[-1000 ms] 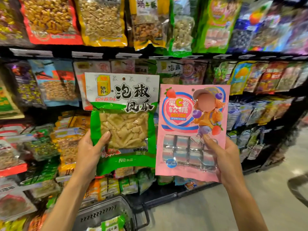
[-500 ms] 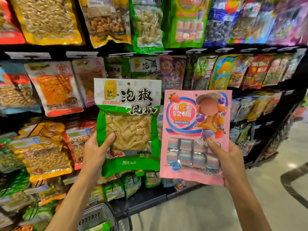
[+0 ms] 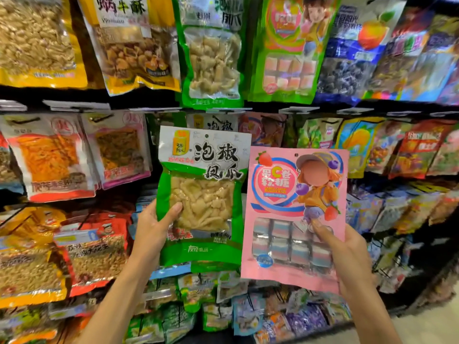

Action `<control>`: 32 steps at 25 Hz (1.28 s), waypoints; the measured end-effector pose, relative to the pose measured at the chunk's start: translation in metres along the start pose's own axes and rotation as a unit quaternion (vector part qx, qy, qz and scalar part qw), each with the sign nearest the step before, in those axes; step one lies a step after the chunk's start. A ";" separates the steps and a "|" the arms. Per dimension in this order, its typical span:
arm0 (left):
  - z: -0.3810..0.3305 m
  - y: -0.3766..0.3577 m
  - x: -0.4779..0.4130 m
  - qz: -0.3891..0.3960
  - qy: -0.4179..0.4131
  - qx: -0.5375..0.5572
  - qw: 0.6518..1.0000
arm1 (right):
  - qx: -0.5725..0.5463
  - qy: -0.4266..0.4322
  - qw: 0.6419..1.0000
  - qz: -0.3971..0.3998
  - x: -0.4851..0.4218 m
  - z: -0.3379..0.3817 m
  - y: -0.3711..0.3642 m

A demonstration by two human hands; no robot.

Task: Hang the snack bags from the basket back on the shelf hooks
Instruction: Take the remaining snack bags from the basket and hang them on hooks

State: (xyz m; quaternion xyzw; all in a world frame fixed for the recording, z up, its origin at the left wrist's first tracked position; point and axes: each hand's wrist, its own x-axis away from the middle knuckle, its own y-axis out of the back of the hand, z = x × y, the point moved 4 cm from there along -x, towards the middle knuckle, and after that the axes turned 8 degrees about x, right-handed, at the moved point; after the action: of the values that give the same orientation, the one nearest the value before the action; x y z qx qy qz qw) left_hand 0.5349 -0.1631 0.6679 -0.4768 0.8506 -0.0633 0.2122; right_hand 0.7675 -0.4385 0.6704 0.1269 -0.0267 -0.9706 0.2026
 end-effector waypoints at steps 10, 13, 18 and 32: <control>0.019 -0.063 -0.059 -0.036 -0.015 -0.015 0.999 | -0.017 -0.013 0.999 0.036 -0.086 -0.017 0.008; 0.023 -0.071 -0.066 -0.051 -0.015 -0.026 0.998 | -0.010 -0.013 0.999 0.044 -0.107 -0.017 0.007; 0.029 -0.067 -0.069 -0.075 -0.015 -0.031 0.997 | -0.018 -0.003 0.998 0.056 -0.124 -0.016 0.001; 0.042 -0.065 -0.080 -0.082 -0.006 -0.053 0.995 | -0.038 -0.013 0.997 0.067 -0.139 -0.017 -0.009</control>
State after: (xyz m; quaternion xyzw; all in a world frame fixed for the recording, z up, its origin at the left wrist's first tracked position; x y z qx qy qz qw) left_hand 0.6397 -0.1273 0.6744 -0.5559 0.8096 -0.0321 0.1858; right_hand 0.8917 -0.3745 0.6855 0.1047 -0.0005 -0.9567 0.2715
